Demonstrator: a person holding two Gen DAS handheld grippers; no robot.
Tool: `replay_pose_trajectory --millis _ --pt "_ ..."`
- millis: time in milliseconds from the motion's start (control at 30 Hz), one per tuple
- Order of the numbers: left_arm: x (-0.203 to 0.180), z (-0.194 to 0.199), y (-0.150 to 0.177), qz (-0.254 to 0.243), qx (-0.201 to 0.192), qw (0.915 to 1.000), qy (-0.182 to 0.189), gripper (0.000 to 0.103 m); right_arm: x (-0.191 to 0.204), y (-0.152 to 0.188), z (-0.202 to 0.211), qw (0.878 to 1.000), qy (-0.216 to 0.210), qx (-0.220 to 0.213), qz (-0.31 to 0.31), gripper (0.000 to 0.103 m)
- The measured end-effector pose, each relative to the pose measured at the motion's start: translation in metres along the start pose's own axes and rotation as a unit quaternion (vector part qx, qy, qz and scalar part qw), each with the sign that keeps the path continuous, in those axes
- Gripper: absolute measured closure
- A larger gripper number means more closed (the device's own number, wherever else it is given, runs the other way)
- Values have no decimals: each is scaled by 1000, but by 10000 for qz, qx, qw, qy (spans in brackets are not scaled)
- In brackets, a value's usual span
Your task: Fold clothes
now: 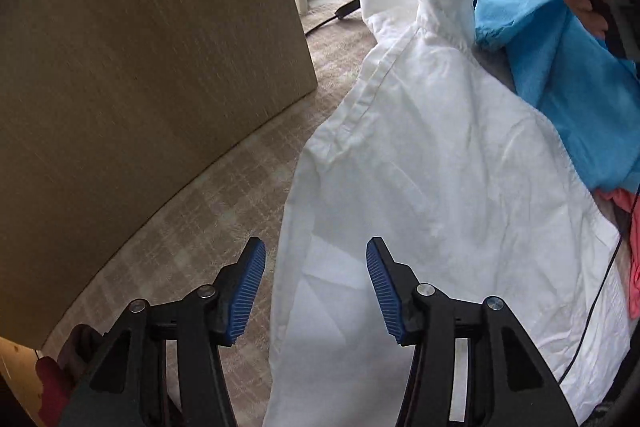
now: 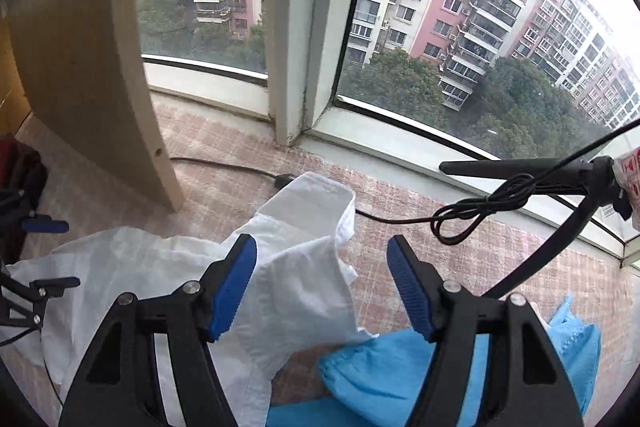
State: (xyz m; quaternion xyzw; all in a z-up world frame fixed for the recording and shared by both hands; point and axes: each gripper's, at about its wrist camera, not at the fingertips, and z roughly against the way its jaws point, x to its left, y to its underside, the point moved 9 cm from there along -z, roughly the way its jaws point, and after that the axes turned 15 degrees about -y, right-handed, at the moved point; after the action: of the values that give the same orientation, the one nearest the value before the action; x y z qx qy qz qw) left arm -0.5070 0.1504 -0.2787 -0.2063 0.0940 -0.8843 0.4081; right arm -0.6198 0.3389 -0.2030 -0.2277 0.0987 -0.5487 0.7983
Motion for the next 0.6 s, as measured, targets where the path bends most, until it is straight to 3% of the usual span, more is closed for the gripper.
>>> replay_pose_trajectory --millis 67,200,267,333,367,400,467,533,600 --pt "-3 -10 4 -72 43 10000 44 52 -10 -8 -8 9998 211 20 -20 36" --pt "-8 -22 9 -42 98 9996 259 55 -16 -7 -33 9991 142 380 -118 36" --pt "-10 -21 10 58 76 9991 414 76 -14 -6 -42 9989 -35 459 -135 36" --pt "-9 -19 9 57 32 9995 309 83 -8 -5 -47 9982 -336 458 -212 54" --pt "-7 -17 10 64 16 9997 243 82 -7 -5 -48 9977 -419 467 -246 77" --pt "-6 -15 10 83 5 9997 234 82 -6 -5 -48 9978 -408 469 -245 83" --pt "-6 -10 12 122 15 9997 199 76 -5 -4 -48 9979 -387 471 -239 83" --pt "-6 -1 11 88 -138 9999 41 75 -5 -4 -46 9980 -368 465 -209 84" --pt "-11 4 9 51 -270 9995 126 75 -5 -5 -44 9983 -354 419 -198 86"
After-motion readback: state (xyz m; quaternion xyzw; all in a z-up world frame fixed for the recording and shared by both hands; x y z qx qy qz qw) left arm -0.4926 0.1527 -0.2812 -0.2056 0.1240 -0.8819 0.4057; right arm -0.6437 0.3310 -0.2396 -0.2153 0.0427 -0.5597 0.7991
